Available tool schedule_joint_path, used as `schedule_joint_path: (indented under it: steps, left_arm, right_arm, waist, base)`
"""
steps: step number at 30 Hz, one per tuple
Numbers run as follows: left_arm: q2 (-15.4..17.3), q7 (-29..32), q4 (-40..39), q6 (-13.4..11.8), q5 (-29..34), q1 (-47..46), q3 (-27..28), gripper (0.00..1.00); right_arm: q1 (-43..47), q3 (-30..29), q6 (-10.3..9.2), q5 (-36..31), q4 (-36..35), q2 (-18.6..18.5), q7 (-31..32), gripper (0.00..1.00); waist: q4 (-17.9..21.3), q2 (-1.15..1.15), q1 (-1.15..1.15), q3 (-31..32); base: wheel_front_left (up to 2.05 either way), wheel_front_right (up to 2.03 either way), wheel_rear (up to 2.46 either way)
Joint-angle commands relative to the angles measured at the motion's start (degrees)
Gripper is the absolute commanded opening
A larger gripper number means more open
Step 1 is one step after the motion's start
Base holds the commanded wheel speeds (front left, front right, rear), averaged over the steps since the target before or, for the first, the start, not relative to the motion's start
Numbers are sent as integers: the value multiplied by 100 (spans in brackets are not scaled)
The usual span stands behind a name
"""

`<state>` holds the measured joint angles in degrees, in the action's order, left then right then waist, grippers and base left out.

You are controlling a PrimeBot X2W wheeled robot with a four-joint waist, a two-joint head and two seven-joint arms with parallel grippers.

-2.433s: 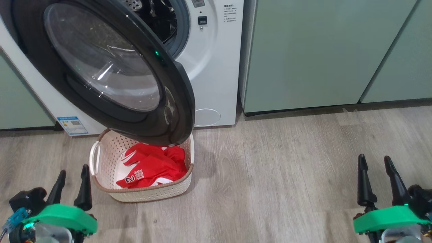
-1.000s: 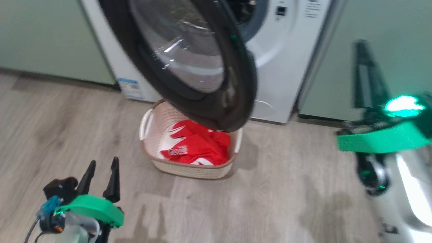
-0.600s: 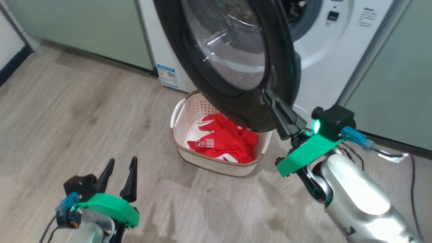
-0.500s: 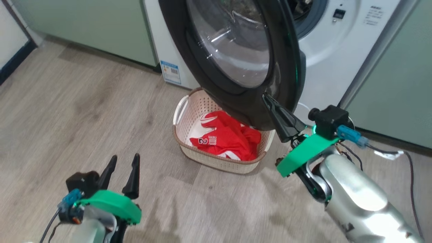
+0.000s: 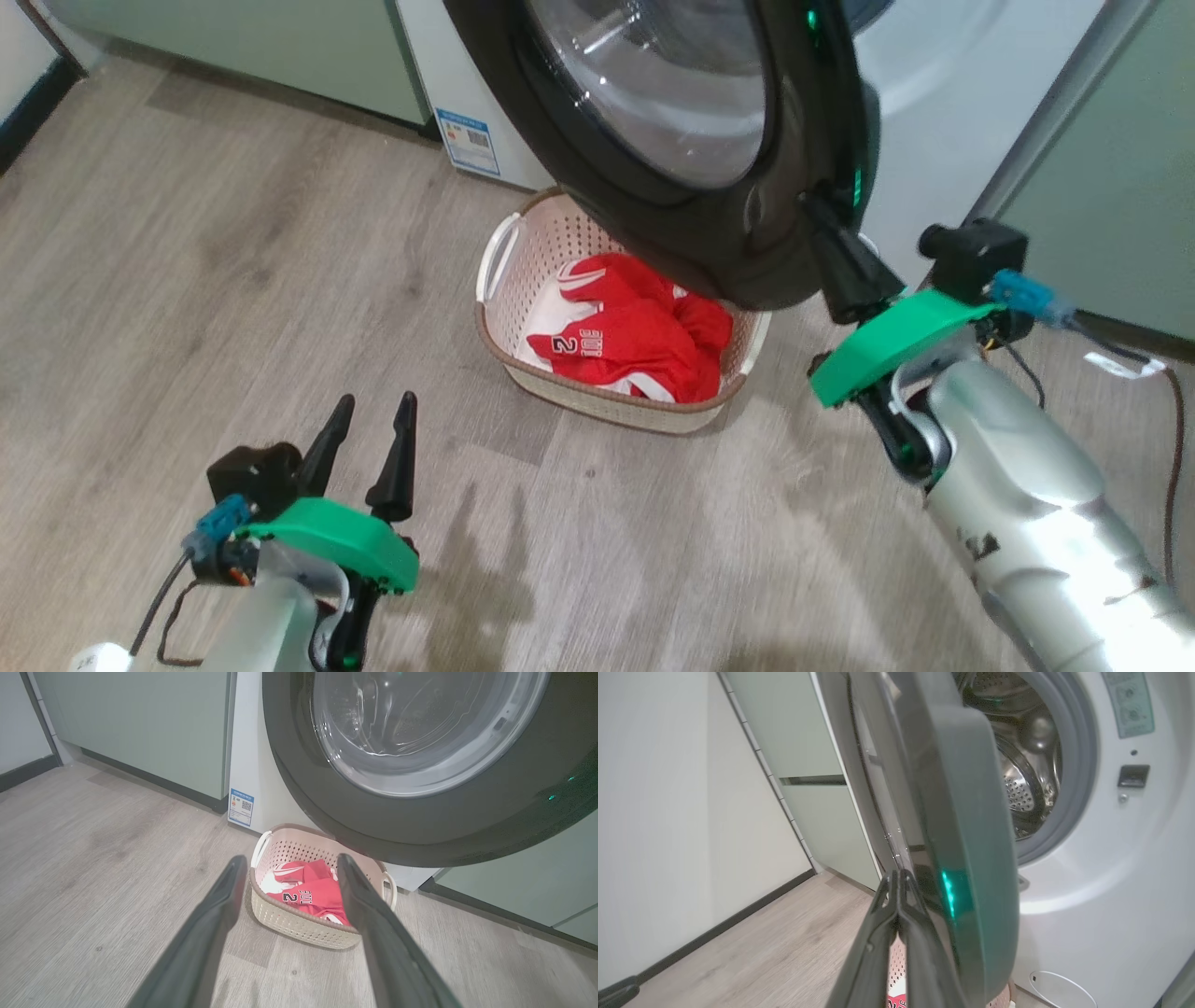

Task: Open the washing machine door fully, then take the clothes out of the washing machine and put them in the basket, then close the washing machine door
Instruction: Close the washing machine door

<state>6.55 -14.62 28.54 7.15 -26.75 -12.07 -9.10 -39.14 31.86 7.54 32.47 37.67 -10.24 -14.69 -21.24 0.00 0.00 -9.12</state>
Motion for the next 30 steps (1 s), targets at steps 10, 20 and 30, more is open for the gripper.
schedule_joint_path:
  steps: [10,20,30]
  left_arm:
    - [-74,-38,-286,34,13,-494,115,100]
    - [-258,-38,-312,34,6,-880,79,100]
    - [-346,-38,-330,34,-21,-1063,50,100]
  right_arm:
    - [-1251,-564,-5,380,604,63,-31,0]
    - [-2660,-902,-5,933,1327,-143,-31,0]
    - [-3460,-1603,-5,1102,1737,-236,-31,0]
  waist:
    - [79,0,0,-668]
    - [42,0,0,-1372]
    - [-62,0,0,-1719]
  base:
    - [0,0,0]
    - [0,0,0]
    - [0,0,0]
